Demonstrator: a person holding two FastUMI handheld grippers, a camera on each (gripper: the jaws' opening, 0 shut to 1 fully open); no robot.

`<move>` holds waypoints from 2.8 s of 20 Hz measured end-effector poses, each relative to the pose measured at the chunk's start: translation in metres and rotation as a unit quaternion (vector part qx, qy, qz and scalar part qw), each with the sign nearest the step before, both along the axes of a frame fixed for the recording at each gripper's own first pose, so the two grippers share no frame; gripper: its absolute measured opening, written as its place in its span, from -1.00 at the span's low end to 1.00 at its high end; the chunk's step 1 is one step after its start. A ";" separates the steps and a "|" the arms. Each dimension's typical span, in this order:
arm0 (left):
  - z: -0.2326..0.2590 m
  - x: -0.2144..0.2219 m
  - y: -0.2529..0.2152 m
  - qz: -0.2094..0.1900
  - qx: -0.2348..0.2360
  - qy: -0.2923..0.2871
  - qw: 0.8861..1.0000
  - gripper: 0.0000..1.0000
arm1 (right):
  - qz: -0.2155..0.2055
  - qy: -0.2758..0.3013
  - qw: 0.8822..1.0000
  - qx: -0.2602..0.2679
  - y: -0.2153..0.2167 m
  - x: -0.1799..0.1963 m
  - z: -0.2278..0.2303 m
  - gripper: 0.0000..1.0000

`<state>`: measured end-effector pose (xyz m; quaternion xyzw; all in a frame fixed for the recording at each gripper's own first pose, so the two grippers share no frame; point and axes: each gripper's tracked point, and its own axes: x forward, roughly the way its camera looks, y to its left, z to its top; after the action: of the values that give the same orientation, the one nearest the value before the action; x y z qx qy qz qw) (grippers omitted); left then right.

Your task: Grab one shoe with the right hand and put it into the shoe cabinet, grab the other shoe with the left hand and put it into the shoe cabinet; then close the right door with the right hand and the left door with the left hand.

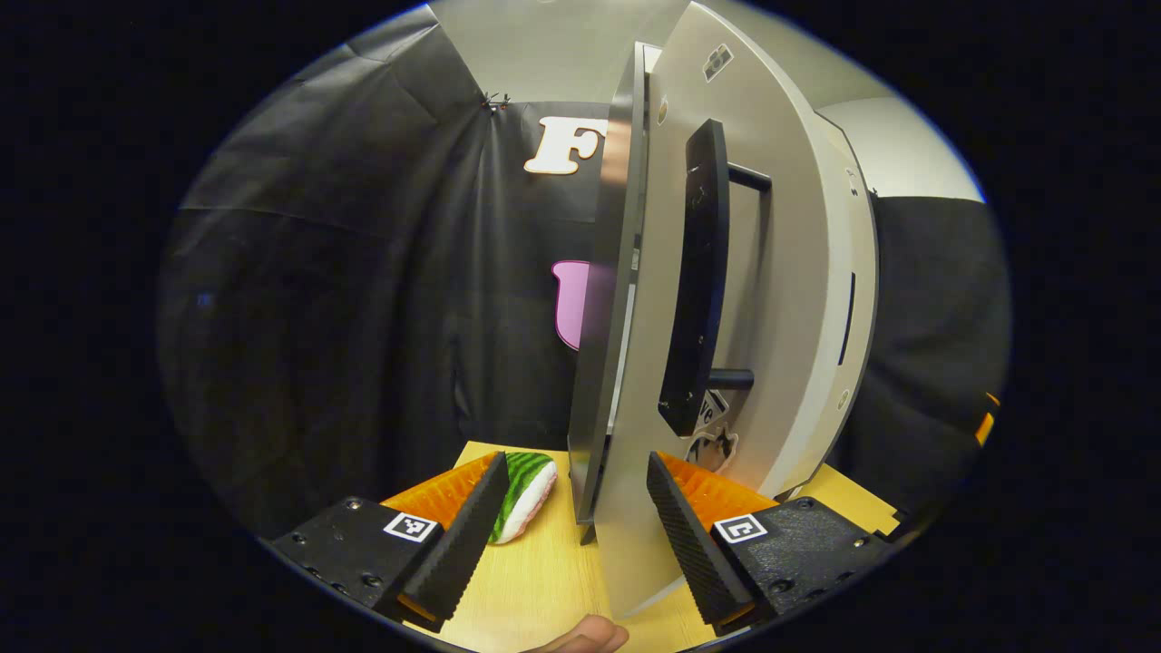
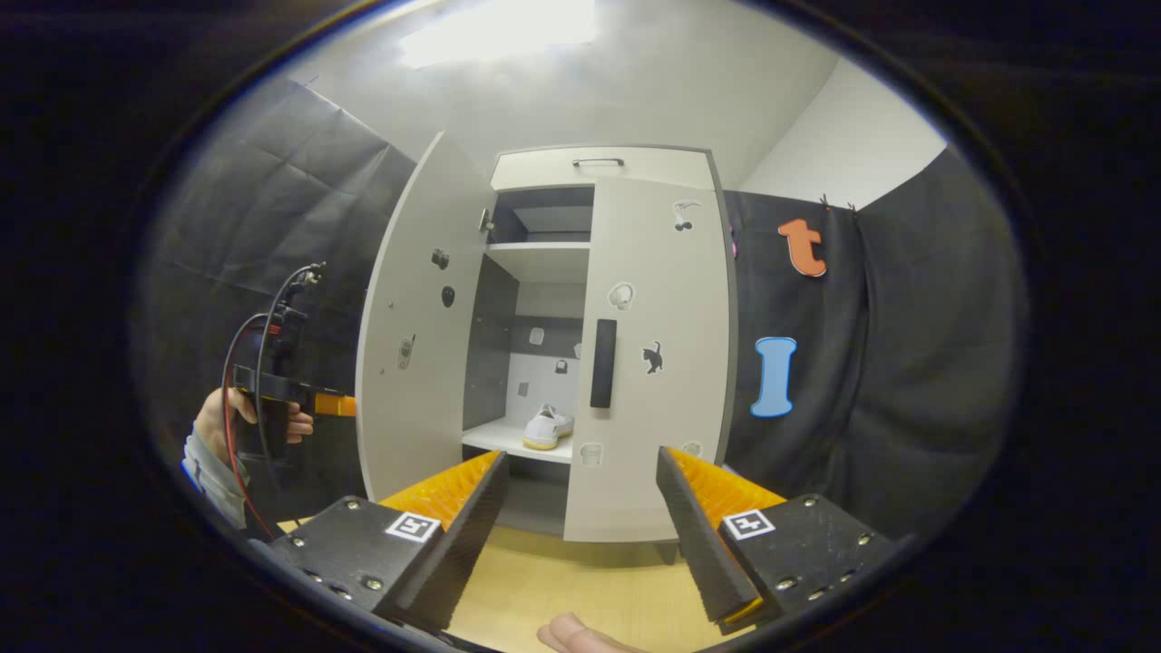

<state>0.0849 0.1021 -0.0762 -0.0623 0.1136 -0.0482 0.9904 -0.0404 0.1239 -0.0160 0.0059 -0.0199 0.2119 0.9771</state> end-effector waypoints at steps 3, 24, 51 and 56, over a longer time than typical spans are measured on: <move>0.001 0.002 -0.003 0.005 -0.012 -0.004 1.000 0.79 | 0.004 0.002 1.000 -0.001 0.001 0.001 -0.005 0.94; 0.006 0.030 -0.067 -0.008 -0.006 -0.017 1.000 0.75 | -0.019 0.015 1.000 0.017 -0.025 0.016 -0.027 0.94; -0.003 0.047 -0.145 -0.037 0.022 -0.006 0.999 0.91 | -0.086 0.041 0.995 0.032 -0.070 0.043 -0.043 0.94; 0.025 0.001 -0.130 -0.022 0.039 -0.037 0.998 0.94 | -0.095 0.035 0.994 0.029 -0.073 0.037 -0.035 0.95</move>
<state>0.0863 -0.0281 -0.0513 -0.0188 0.0805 -0.0674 0.9943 -0.0033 0.0513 -0.0514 0.0403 0.0080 0.1171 0.9923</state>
